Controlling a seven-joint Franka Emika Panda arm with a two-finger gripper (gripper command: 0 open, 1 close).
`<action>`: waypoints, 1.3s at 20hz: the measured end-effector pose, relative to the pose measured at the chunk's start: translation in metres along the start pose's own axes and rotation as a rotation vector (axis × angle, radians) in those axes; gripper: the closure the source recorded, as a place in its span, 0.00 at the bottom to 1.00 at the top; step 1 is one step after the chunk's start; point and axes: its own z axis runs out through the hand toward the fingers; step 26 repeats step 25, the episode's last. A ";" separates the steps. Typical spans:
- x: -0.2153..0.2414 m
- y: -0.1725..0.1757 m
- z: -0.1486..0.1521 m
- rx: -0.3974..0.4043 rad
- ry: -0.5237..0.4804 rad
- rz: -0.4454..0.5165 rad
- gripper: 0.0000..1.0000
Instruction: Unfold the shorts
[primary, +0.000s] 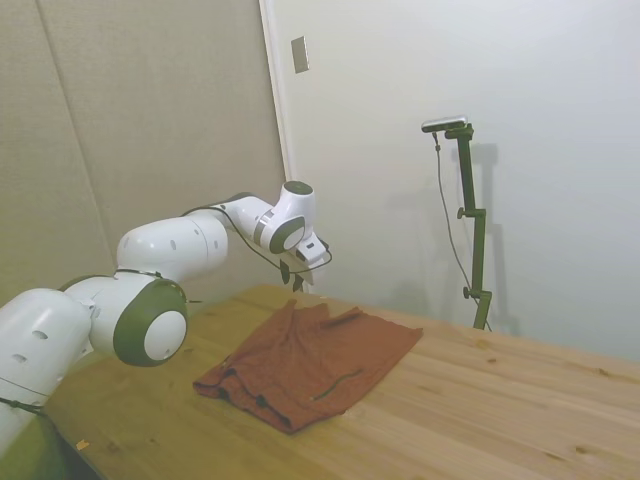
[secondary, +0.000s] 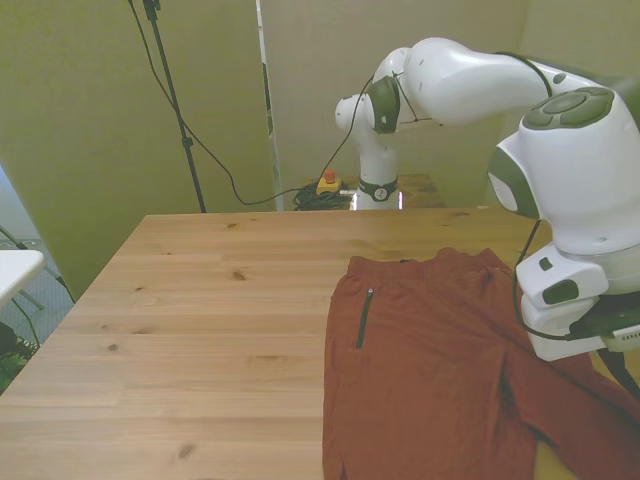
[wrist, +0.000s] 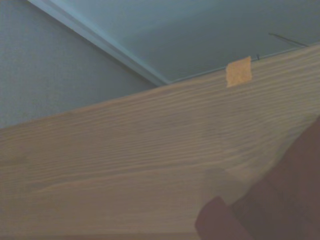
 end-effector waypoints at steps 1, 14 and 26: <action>-0.003 -0.003 -0.005 0.003 -0.002 -0.005 0.00; -0.026 0.045 -0.068 -0.377 0.288 0.000 0.00; -0.085 0.116 -0.204 -0.394 0.332 -0.045 0.00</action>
